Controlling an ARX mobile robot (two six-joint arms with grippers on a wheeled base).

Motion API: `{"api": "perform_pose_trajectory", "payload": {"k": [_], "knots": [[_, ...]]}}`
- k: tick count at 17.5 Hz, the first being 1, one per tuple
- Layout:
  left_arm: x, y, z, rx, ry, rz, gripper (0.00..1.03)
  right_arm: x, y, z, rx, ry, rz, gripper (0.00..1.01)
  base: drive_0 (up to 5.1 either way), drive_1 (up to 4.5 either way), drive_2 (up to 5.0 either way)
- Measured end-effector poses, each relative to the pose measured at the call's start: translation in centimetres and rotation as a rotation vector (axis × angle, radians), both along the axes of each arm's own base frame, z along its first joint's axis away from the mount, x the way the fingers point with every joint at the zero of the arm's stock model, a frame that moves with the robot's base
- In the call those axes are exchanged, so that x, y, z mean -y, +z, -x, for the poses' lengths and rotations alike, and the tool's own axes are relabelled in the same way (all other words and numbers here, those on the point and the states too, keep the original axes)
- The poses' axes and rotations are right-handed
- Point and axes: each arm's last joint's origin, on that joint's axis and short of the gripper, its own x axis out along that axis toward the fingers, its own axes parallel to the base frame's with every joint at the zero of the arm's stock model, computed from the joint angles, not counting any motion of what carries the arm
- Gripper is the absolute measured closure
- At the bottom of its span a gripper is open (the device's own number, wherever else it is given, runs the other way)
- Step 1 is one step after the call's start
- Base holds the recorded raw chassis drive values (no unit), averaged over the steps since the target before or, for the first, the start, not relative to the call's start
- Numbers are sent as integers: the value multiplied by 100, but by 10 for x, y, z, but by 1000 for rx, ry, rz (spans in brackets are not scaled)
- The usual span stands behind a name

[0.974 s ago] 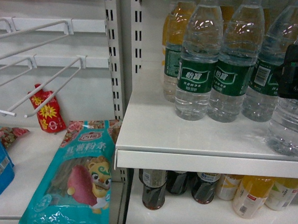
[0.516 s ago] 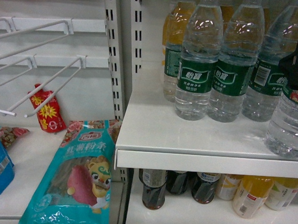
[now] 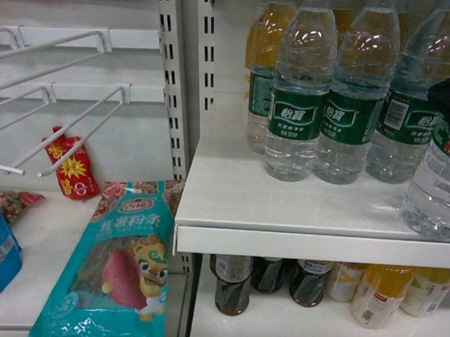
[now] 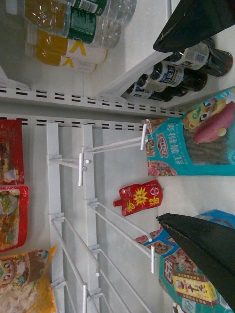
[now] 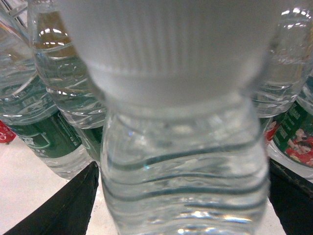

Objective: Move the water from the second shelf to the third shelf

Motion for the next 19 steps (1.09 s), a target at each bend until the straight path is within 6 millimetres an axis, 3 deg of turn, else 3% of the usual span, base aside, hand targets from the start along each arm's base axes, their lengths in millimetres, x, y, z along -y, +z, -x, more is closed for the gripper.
{"api": "perform_pose_trajectory", "payload": {"k": [3,8,15,17,19], "knots": [[0,0,0,0,0,0,5,4,8,10,23,-5,0,3,0,0,0],[0,0,0,0,0,0,5,7,20,45,55,15,-15,3,0,0,0],[0,0,0,0,0,0,5,21,44,107,111,-16,-64,3,0,0,0],[0,0,0,0,0,0,5,28,43,128,299,-71,-2,19,0,0,0],[0,0,0,0,0,0,5,38,25,151,278,-131,51,40,0,0,0]]}}
